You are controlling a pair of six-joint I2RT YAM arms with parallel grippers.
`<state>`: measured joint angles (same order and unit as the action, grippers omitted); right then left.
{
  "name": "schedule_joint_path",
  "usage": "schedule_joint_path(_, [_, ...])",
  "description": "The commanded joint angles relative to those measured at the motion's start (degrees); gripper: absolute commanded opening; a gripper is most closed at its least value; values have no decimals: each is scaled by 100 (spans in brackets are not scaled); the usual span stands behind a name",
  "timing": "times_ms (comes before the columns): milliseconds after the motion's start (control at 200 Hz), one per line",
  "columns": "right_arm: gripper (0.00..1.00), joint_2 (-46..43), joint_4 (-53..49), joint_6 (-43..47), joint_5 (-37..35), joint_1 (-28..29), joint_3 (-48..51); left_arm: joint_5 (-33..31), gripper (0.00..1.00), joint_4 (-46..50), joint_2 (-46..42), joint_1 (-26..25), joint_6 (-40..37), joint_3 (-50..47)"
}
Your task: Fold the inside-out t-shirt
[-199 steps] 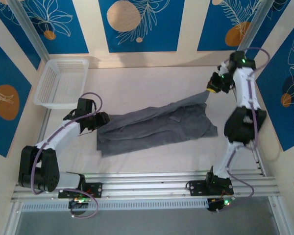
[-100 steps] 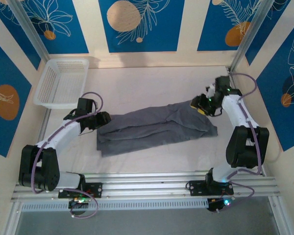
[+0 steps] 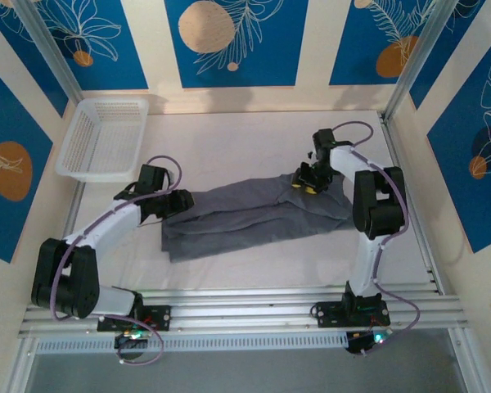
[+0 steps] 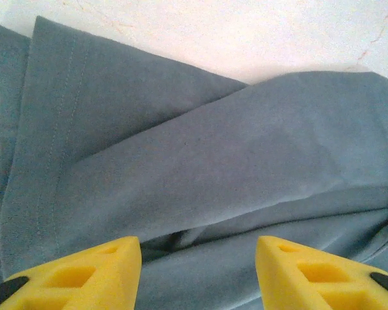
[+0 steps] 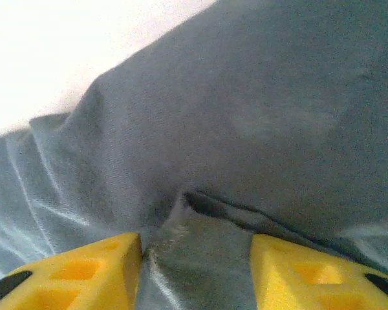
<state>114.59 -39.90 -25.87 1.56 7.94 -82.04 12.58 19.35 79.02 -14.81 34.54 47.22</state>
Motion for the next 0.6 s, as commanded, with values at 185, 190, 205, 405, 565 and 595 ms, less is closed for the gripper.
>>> schedule_joint_path(185, [0,-491,2,-156,-266,126,92,-92,51,182,49,-44,71,138])
schedule_joint_path(190, [0,-508,5,-151,-259,131,105,-86,51,182,50,-46,70,138])
schedule_joint_path(205, [0,-551,0,-155,-239,144,146,-78,51,171,59,-44,80,138])
schedule_joint_path(405, [0,-1946,248,-223,-253,331,1523,-19,51,164,45,-93,129,182])
schedule_joint_path(565, [9,-3016,805,-952,446,695,3213,-67,51,116,138,-118,118,200])
schedule_joint_path(595, [18,-3143,910,-1106,643,771,3437,-76,51,100,169,-119,137,207])
